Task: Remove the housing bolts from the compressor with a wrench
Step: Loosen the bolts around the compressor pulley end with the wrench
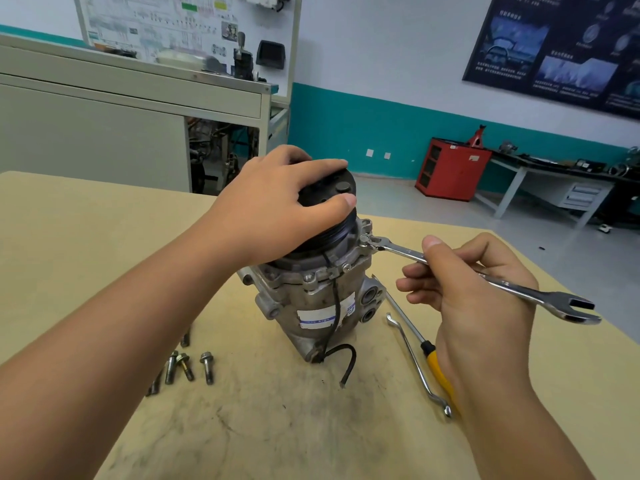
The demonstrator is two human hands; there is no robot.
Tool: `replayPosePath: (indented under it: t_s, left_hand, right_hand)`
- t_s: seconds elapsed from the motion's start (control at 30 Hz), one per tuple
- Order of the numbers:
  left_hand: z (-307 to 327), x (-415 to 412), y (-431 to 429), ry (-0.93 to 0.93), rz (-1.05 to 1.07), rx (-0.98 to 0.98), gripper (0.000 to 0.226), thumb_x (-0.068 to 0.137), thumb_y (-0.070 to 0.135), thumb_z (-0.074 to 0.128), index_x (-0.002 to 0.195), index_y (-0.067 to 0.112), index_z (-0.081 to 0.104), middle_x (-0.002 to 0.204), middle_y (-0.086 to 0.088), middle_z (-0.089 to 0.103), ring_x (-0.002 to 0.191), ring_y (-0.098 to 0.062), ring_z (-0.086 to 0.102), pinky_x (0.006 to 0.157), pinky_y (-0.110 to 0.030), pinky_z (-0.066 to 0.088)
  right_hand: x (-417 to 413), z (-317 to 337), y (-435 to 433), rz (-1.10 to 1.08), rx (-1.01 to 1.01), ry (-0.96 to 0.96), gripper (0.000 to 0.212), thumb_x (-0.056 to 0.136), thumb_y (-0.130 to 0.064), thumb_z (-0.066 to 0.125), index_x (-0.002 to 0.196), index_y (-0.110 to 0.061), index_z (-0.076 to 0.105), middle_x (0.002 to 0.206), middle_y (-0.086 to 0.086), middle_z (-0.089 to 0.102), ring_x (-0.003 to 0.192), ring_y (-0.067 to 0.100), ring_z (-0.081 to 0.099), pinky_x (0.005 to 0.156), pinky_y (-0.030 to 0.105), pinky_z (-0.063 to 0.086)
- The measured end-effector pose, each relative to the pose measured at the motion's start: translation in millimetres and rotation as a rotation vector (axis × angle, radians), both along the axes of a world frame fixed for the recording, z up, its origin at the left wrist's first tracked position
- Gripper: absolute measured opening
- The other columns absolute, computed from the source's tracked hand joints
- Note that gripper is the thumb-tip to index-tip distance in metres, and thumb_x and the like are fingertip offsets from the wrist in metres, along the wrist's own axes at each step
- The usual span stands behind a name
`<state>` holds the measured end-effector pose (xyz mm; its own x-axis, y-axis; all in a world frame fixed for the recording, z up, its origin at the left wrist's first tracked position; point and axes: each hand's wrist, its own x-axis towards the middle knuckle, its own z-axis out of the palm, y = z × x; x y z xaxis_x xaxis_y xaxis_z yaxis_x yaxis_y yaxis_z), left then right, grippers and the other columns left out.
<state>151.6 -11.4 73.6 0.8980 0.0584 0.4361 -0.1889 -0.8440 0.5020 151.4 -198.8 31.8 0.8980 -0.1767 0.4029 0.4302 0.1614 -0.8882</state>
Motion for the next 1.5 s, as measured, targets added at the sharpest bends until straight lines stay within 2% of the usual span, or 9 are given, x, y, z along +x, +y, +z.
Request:
replayPosePath:
  t_s: [0.43,0.53,0.7,0.77,0.97,1.1,1.17,1.3,1.5]
  left_hand:
    - [-1,1,1,-0.015,0.005,-0.005,0.065,0.071,0.07,0.034,0.134,0.054,0.043,0.134,0.015,0.042,0.127,-0.015,0.037,0.103,-0.038,0.037]
    - [-1,2,2,-0.017,0.0,-0.006,0.065,0.072,0.07,0.035,0.133,0.054,0.043,0.133,0.014,0.042,0.127,-0.015,0.037,0.101,-0.036,0.037]
    - [-1,1,2,-0.008,-0.01,-0.01,0.064,0.071,0.07,0.034,0.133,0.055,0.043,0.13,0.015,0.042,0.126,-0.014,0.037,0.1,-0.033,0.036]
    - [-1,2,2,-0.008,-0.011,-0.005,0.065,0.071,0.07,0.034,0.133,0.055,0.043,0.13,0.014,0.042,0.127,-0.014,0.037,0.1,-0.033,0.035]
    - [-2,1,2,-0.016,-0.008,0.006,0.064,0.071,0.069,0.034,0.134,0.055,0.041,0.131,0.014,0.041,0.126,-0.013,0.036,0.099,-0.033,0.035]
    - [-1,1,2,-0.022,-0.01,-0.002,0.061,0.072,0.068,0.036,0.132,0.057,0.041,0.128,0.017,0.042,0.125,-0.013,0.037,0.102,-0.036,0.037]
    - [-1,1,3,-0.019,-0.012,-0.004,0.062,0.072,0.07,0.036,0.132,0.058,0.041,0.124,0.02,0.04,0.125,-0.012,0.037,0.101,-0.035,0.037]
    - [-1,2,3,-0.005,-0.013,-0.004,0.064,0.071,0.071,0.034,0.133,0.057,0.041,0.131,0.017,0.04,0.126,-0.012,0.036,0.102,-0.038,0.037]
    - [-1,2,3,-0.008,-0.005,-0.01,0.064,0.071,0.071,0.034,0.133,0.056,0.041,0.134,0.015,0.04,0.127,-0.013,0.036,0.102,-0.039,0.038]
  right_hand:
    - [7,-6,2,0.059,-0.07,-0.089,0.029,0.088,-0.003,0.06,0.068,0.004,0.041,0.056,0.01,0.065,0.048,0.026,0.065,0.043,0.026,0.051]
    - [15,4,-2,0.102,-0.084,-0.023,0.029,0.089,-0.003,0.059,0.064,-0.004,0.044,0.051,0.008,0.062,0.041,0.022,0.06,0.039,0.023,0.046]
    - [50,29,-12,0.335,-0.168,0.259,0.033,0.088,-0.016,0.063,0.059,-0.013,0.045,0.041,0.0,0.047,0.032,0.01,0.039,0.034,0.017,0.033]
    - [65,35,-7,0.368,-0.224,0.292,0.034,0.087,-0.022,0.064,0.059,-0.014,0.046,0.041,-0.002,0.045,0.032,0.008,0.036,0.035,0.014,0.032]
    - [95,41,26,0.396,-0.458,0.186,0.034,0.091,-0.035,0.059,0.07,-0.011,0.05,0.039,-0.007,0.038,0.034,0.008,0.03,0.037,0.016,0.028]
    - [101,45,47,0.438,-0.659,0.111,0.038,0.094,-0.034,0.056,0.062,-0.016,0.045,0.039,-0.009,0.037,0.036,0.008,0.032,0.042,0.02,0.025]
    - [102,51,50,0.387,-0.575,0.117,0.037,0.093,-0.032,0.057,0.062,-0.017,0.047,0.045,-0.005,0.038,0.041,0.011,0.032,0.045,0.023,0.025]
    - [94,64,29,0.267,0.021,0.249,0.026,0.091,-0.032,0.061,0.076,-0.012,0.052,0.045,-0.005,0.039,0.037,0.006,0.033,0.038,0.016,0.028]
    - [40,49,-4,0.276,-0.032,0.1,0.028,0.086,-0.017,0.065,0.066,-0.016,0.046,0.049,-0.003,0.057,0.042,0.009,0.055,0.039,0.015,0.038]
